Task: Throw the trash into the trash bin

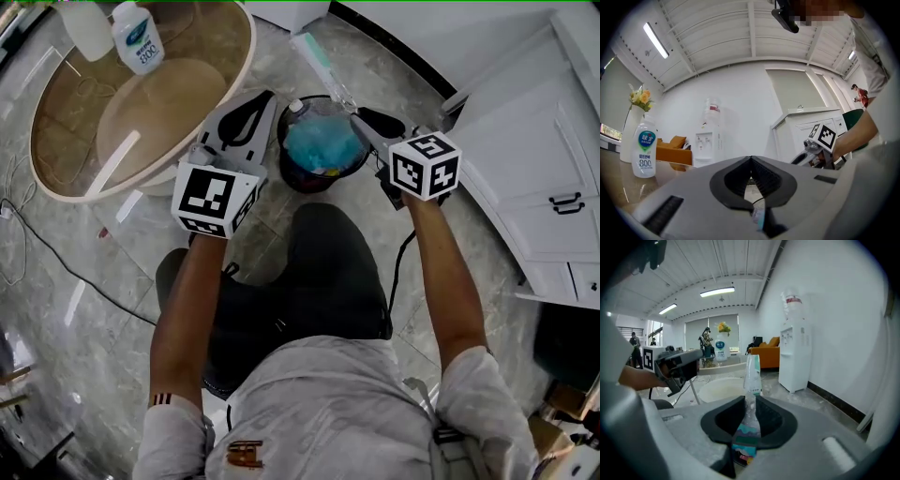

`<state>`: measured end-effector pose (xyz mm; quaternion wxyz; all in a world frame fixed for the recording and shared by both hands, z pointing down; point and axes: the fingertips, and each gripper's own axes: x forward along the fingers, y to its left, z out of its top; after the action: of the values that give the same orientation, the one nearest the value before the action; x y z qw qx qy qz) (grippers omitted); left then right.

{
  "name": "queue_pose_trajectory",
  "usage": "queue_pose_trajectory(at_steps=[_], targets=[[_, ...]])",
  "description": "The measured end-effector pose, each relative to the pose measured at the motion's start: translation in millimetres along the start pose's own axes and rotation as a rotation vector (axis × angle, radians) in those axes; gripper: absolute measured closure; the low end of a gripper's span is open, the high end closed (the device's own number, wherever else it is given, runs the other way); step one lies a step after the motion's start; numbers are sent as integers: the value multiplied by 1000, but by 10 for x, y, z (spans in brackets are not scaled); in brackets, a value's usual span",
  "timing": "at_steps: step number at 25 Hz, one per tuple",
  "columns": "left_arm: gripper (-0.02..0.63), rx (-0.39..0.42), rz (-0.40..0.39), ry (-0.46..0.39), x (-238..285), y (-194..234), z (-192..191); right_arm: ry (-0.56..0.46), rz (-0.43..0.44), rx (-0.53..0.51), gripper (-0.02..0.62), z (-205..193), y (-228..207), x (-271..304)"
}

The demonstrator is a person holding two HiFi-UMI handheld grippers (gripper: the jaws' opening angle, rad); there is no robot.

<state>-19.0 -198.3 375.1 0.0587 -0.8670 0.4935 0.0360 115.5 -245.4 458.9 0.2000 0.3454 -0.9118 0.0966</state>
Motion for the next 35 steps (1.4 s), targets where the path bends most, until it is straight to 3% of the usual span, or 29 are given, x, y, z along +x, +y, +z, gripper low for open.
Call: queue_pose_trajectory(at_steps=[9, 17, 23, 30, 33, 35], targets=[[607, -23, -49, 47, 234, -216, -251, 151, -54, 57, 526, -791, -267, 255], [607, -27, -103, 71, 456, -363, -451, 212, -82, 29, 511, -981, -371, 430], [607, -48, -108, 86, 522, -397, -553, 255, -80, -10, 446, -1152, -406, 495], [607, -41, -95, 75, 460, -323, -461, 171, -72, -86, 454, -892, -361, 393], [607, -40, -80, 67, 402, -263, -407, 81, -67, -147, 564, -591, -283, 317], [607, -40, -67, 64, 362, -209, -375, 30, -60, -174, 594, -392, -206, 283]])
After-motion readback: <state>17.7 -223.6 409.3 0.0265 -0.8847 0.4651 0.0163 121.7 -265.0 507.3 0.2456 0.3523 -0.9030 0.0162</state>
